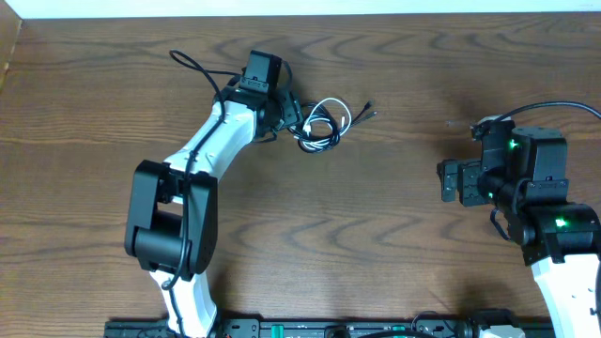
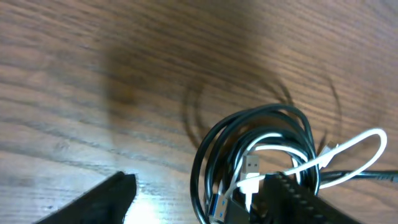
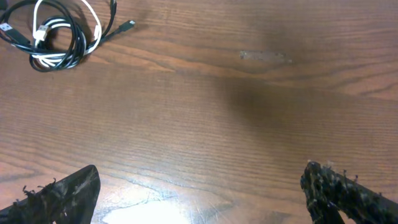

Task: Untangle cables

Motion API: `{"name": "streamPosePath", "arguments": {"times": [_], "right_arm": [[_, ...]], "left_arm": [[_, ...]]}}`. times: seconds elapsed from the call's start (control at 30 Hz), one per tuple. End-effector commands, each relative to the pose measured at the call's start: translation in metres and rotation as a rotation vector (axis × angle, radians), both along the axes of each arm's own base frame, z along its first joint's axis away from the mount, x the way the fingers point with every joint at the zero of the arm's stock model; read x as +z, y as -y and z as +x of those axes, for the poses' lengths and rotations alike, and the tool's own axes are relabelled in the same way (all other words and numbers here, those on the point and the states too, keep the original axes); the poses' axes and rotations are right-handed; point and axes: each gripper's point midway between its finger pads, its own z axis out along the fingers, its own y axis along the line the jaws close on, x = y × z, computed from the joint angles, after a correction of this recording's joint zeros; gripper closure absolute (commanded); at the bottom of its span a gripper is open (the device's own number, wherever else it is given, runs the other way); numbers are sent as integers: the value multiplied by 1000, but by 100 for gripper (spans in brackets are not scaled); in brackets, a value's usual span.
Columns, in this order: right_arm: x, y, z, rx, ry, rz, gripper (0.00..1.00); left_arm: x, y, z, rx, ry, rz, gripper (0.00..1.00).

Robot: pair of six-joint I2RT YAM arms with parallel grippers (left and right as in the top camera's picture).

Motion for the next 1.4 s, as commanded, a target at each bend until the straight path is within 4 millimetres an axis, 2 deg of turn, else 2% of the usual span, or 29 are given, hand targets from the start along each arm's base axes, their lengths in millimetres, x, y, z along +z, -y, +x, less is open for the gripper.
{"name": "streamPosePath", "arguments": {"times": [0.0, 0.23, 0.3, 0.47, 0.63, 0.8, 1.0, 1.1, 1.2, 1.37], "right_arm": [[8, -1, 2, -6, 18, 13, 1], [8, -1, 2, -5, 18, 13, 1], [8, -1, 2, -5, 18, 14, 1], [8, -1, 2, -5, 17, 13, 1], [8, -1, 2, -5, 17, 13, 1], [8, -3, 2, 4, 16, 25, 1], [14, -37, -4, 135, 11, 176, 1], [17, -49, -6, 187, 8, 236, 1], [20, -64, -6, 248, 2, 306, 1], [11, -70, 6, 269, -17, 335, 2]], "left_arm": [[-10, 5, 4, -2, -13, -6, 34], [-26, 9, 1, -11, -42, 3, 35], [-25, 10, 3, -12, -34, 2, 46], [-20, 24, 4, -54, -23, -67, 85], [-6, 30, 2, -99, -5, -95, 92], [23, 31, -12, -149, 4, -107, 92], [82, 66, -60, -287, -66, -363, 92], [100, 73, -77, -322, -95, -433, 93], [115, 82, -88, -363, -109, -510, 92], [143, 102, -102, -471, -113, -690, 92]]}}
